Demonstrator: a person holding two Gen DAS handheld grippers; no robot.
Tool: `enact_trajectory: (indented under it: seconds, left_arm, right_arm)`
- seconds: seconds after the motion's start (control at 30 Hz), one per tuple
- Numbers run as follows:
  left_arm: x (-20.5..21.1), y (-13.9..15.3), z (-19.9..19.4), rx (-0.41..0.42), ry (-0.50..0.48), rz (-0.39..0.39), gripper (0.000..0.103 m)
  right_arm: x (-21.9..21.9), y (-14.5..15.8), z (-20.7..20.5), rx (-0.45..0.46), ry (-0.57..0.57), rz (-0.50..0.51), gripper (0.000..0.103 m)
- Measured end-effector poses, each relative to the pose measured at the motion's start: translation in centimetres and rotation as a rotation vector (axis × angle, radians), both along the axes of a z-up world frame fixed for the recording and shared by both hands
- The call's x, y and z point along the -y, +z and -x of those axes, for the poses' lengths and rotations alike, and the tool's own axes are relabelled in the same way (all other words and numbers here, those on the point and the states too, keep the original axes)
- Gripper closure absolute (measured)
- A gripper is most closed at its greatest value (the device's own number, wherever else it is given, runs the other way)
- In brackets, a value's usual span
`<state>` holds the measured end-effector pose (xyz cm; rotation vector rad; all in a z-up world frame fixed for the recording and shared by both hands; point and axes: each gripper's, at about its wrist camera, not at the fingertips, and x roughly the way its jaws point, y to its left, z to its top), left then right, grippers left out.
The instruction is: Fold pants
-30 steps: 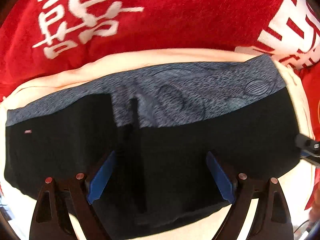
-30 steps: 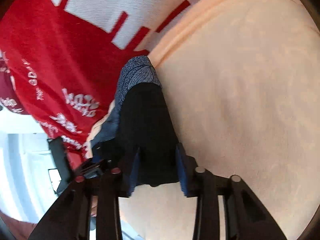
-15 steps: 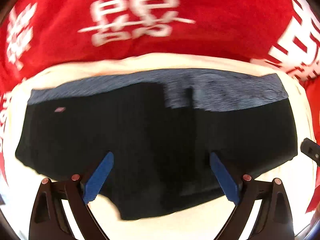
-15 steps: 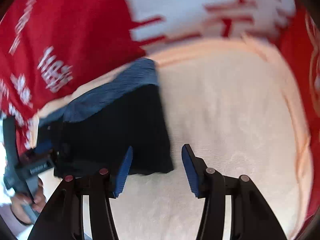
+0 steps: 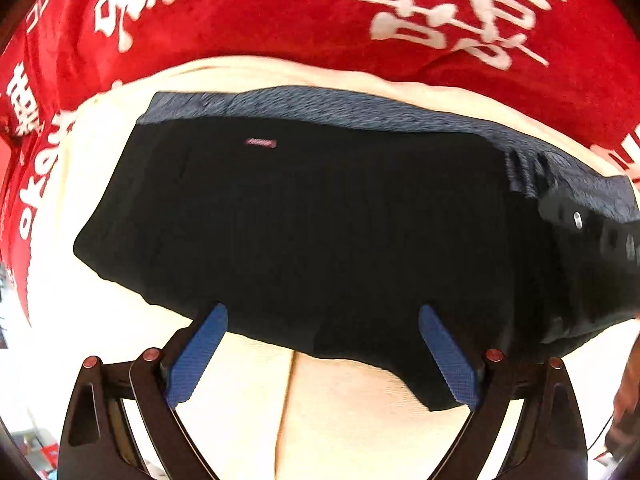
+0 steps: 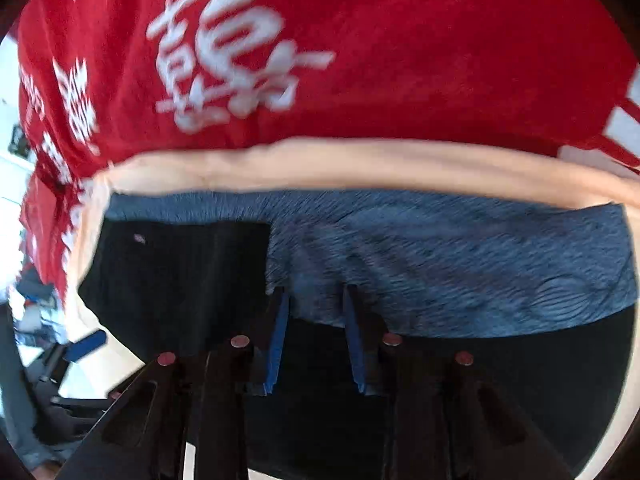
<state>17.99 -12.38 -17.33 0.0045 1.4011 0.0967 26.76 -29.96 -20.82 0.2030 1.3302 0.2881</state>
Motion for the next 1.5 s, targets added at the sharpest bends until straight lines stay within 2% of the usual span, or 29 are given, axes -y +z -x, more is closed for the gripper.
enact_trajectory:
  seconds: [0.07, 0.13, 0.23, 0.33, 0.4, 0.53, 0.63, 0.93, 1.03, 1.13, 1.5]
  left_arm:
    - [0.2, -0.6, -0.7, -0.003, 0.013, 0.006, 0.006]
    - [0.1, -0.7, -1.0, -0.002, 0.019, 0.011, 0.006]
    - [-0.1, -0.7, -1.6, 0.015, 0.025, 0.027, 0.006]
    - [0.0, -2.0, -2.2, 0.002, 0.014, 0.026, 0.006]
    - [0.1, -3.0, -2.5, -0.01, 0.007, 0.018, 0.006]
    - [0.0, -4.2, -2.4, -0.004, -0.011, 0.02, 0.005]
    - [-0.1, -4.3, -2.4, 0.009, -0.023, 0.026, 0.003]
    - [-1.1, -4.9, -2.8, 0.005, -0.015, 0.042, 0.002]
    - [-1.6, -5.1, -3.1, 0.007, -0.017, 0.048, 0.002]
    - [-1.9, -5.4, -3.5, 0.001, -0.017, 0.055, 0.002]
    - [-3.5, -4.9, -4.0, -0.005, 0.019, 0.118, 0.002]
  right_arm:
    - [-1.2, 0.7, 1.2, 0.005, 0.065, 0.032, 0.072]
    - [-1.5, 1.5, 2.6, -0.01, 0.109, 0.009, 0.072]
    - [0.1, 3.5, 4.0, -0.013, 0.073, -0.021, 0.072]
    - [0.9, 5.2, 4.9, 0.04, 0.044, 0.063, 0.07]
    - [0.6, 4.7, 4.9, 0.032, 0.048, 0.109, 0.055]
    - [-0.1, 1.9, 5.0, -0.049, 0.072, 0.113, 0.05]
    - [-1.9, 1.9, 6.1, -0.008, 0.122, 0.195, 0.036]
    - [-2.8, 2.3, 6.6, -0.029, 0.151, 0.218, 0.035]
    - [-3.3, 1.8, 6.6, -0.03, 0.162, 0.21, 0.025]
    - [-4.1, 1.7, 6.8, -0.026, 0.174, 0.245, 0.024]
    - [-4.5, 1.7, 6.6, -0.035, 0.177, 0.264, 0.024]
